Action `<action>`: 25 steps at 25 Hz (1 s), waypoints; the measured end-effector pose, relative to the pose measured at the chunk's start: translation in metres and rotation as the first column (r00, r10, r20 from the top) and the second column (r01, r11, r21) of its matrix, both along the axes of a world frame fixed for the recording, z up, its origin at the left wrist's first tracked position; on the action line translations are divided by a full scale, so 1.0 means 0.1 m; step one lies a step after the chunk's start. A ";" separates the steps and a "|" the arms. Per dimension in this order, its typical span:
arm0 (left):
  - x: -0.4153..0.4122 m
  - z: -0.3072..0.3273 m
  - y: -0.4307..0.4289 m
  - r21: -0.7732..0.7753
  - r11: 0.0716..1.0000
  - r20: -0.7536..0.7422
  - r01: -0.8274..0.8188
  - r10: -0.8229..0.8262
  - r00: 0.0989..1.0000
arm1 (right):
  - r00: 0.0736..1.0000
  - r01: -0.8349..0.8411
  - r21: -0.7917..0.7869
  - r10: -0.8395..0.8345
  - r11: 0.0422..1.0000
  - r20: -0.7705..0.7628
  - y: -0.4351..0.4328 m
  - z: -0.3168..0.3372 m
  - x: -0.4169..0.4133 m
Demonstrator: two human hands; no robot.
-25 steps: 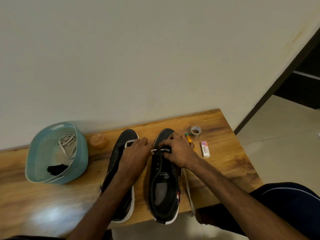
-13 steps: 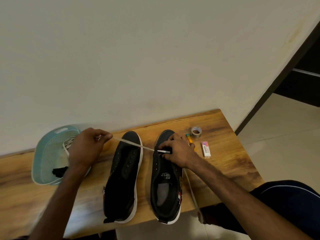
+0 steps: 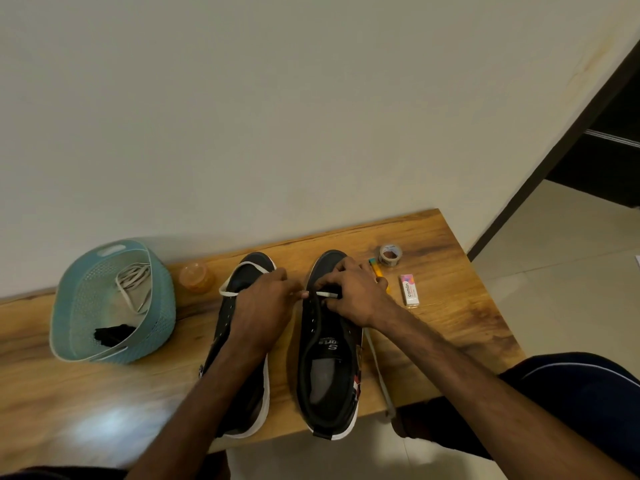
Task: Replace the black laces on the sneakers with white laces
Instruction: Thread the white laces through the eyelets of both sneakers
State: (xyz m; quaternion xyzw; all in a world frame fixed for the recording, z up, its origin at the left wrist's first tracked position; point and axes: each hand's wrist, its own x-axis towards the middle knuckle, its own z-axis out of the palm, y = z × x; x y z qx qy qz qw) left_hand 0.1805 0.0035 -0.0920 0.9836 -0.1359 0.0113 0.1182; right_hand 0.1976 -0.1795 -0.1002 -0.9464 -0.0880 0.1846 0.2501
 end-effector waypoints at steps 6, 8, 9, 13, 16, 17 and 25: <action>0.04 0.26 0.55 -0.151 0.942 0.040 -0.301 0.310 0.950 | 0.994 0.100 0.122 -0.094 0.987 -0.051 0.00 -0.02 0.00; -0.06 0.37 0.65 -0.226 0.918 -0.007 -0.327 0.334 0.943 | 0.957 0.280 0.317 -0.236 0.906 -0.169 -0.10 0.09 -0.01; -0.13 0.42 0.66 -0.280 0.903 -0.025 -0.326 0.333 0.943 | 0.927 0.367 0.384 -0.301 0.847 -0.222 -0.17 0.15 -0.03; -0.52 0.67 0.54 -0.608 0.730 -0.167 -0.311 0.265 0.950 | 0.834 0.458 0.301 -0.287 0.837 -0.471 -0.28 0.25 -0.44; -0.77 0.74 0.48 -0.730 0.595 -0.239 -0.335 0.237 0.942 | 0.809 0.494 0.299 -0.306 0.816 -0.502 -0.21 0.25 -0.67; -0.83 0.76 0.46 -0.747 0.572 -0.244 -0.339 0.238 0.940 | 0.797 0.524 0.333 -0.314 0.784 -0.516 -0.20 0.28 -0.72; -1.08 0.89 0.36 -0.750 0.607 -0.218 -0.263 0.149 0.965 | 0.860 0.509 0.307 -0.466 0.804 -0.207 -0.13 0.09 -0.85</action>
